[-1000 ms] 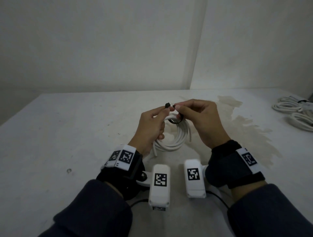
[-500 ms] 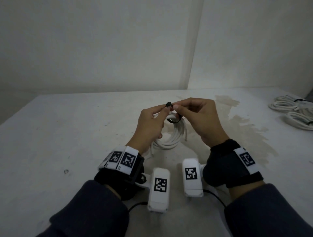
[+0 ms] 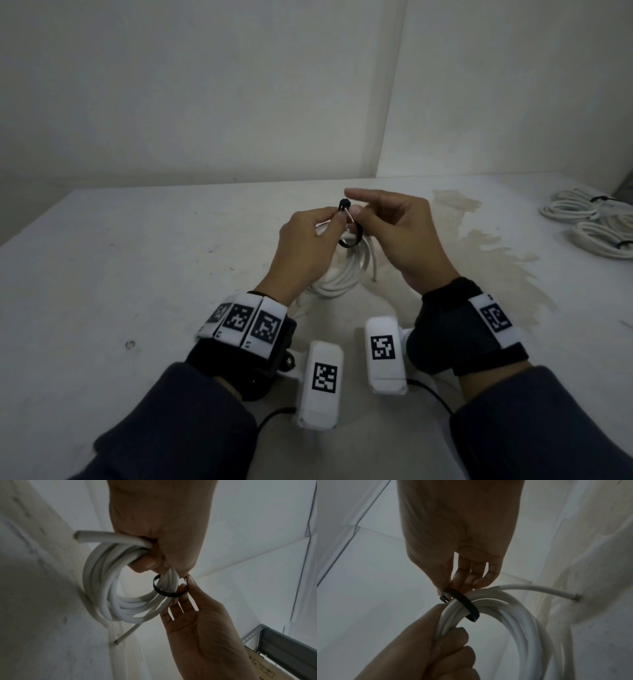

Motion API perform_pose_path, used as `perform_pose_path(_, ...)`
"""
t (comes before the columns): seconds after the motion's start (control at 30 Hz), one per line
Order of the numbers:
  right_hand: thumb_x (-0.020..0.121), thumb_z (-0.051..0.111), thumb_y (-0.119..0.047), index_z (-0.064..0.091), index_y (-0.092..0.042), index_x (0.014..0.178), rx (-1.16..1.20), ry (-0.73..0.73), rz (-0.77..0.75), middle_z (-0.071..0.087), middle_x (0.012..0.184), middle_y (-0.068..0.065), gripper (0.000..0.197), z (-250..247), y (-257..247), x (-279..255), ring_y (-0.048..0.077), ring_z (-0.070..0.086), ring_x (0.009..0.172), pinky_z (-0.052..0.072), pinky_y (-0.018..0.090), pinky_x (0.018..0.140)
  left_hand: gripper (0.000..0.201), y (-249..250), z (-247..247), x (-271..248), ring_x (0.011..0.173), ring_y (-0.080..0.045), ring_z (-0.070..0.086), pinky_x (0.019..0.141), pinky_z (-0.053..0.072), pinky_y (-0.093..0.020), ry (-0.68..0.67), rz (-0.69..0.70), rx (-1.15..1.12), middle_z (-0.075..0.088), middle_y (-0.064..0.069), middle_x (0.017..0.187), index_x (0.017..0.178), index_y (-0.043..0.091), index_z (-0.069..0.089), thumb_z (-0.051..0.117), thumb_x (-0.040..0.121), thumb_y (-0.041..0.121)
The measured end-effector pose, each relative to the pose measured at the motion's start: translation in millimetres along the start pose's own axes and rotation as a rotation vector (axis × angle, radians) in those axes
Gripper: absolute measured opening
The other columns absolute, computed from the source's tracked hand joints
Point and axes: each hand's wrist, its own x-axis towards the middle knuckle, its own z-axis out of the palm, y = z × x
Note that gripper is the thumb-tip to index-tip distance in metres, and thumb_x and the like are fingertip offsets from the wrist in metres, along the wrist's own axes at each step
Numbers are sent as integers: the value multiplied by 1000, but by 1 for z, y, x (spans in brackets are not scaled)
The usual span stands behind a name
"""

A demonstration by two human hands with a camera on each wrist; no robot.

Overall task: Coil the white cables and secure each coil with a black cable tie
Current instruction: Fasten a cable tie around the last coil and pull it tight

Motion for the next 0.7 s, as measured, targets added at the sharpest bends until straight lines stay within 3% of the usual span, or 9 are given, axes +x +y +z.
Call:
perform_pose_path(0.1, 90, 60, 2, 70, -8, 102, -12, -10, 0, 65, 63, 2, 18, 0, 1, 0, 10, 65, 64, 53, 23, 68, 25, -1, 0, 1, 51, 4, 50, 53, 36, -13, 8, 30, 59, 55, 23, 49, 95, 23, 74, 50, 98, 30)
perform_pose_path(0.23, 89, 60, 5, 68, -2, 97, -9, 21, -6, 65, 72, 14, 13, 1, -1, 0, 11, 65, 64, 53, 21, 65, 25, -1, 0, 2, 75, 2, 59, 60, 36, -2, -6, 84, 114, 67, 17, 79, 97, 25, 74, 49, 98, 29)
perform_pose_path(0.37, 90, 61, 2, 68, -4, 93, -9, 63, -15, 68, 77, 14, 10, 3, 0, 0, 11, 66, 67, 53, 21, 64, 26, 0, 0, 2, 82, 0, 60, 63, 37, -1, -20, 86, 142, 67, 16, 83, 100, 26, 74, 49, 98, 30)
perform_pose_path(0.43, 89, 62, 1, 69, -3, 96, 1, 61, -17, 69, 78, 12, 10, 3, 0, 0, 8, 67, 69, 53, 19, 66, 25, 1, -1, 1, 71, 4, 58, 61, 39, -7, -28, 57, 109, 65, 20, 70, 97, 28, 74, 49, 98, 31)
perform_pose_path(0.5, 88, 64, 0, 69, -3, 100, 33, 15, 7, 71, 81, 11, 13, 0, -2, -1, 8, 69, 73, 52, 17, 70, 24, 2, -1, 2, 53, 5, 51, 54, 38, -18, -32, -6, 37, 60, 12, 54, 95, 25, 73, 50, 98, 31)
perform_pose_path(0.53, 86, 65, 0, 69, -4, 102, 45, -22, 26, 72, 81, 9, 16, -2, -3, -2, 9, 70, 75, 52, 18, 73, 25, 2, -2, 1, 46, 3, 48, 51, 36, -20, -36, -47, 2, 59, 7, 54, 97, 22, 73, 50, 98, 31)
perform_pose_path(0.57, 84, 67, 2, 69, -6, 104, 51, -64, 40, 72, 79, 6, 21, -4, -3, -1, 10, 70, 76, 52, 18, 75, 25, 2, -2, 2, 40, 1, 45, 47, 34, -20, -44, -91, -34, 54, 3, 48, 100, 20, 73, 50, 98, 31)
perform_pose_path(0.63, 80, 69, 5, 68, -8, 107, 43, -135, 49, 71, 73, -3, 30, -8, -2, -1, 11, 69, 74, 52, 19, 76, 26, 2, -3, 1, 34, -5, 37, 38, 31, -17, -66, -173, -103, 38, 7, 34, 104, 18, 72, 51, 97, 32)
perform_pose_path(0.7, 78, 70, 6, 68, -9, 106, 37, -148, 48, 71, 72, -4, 32, -10, -1, -1, 12, 69, 73, 52, 20, 75, 25, 5, -4, 0, 38, -6, 29, 37, 28, -15, -96, -219, -161, 33, 12, 36, 101, 19, 73, 52, 96, 32)
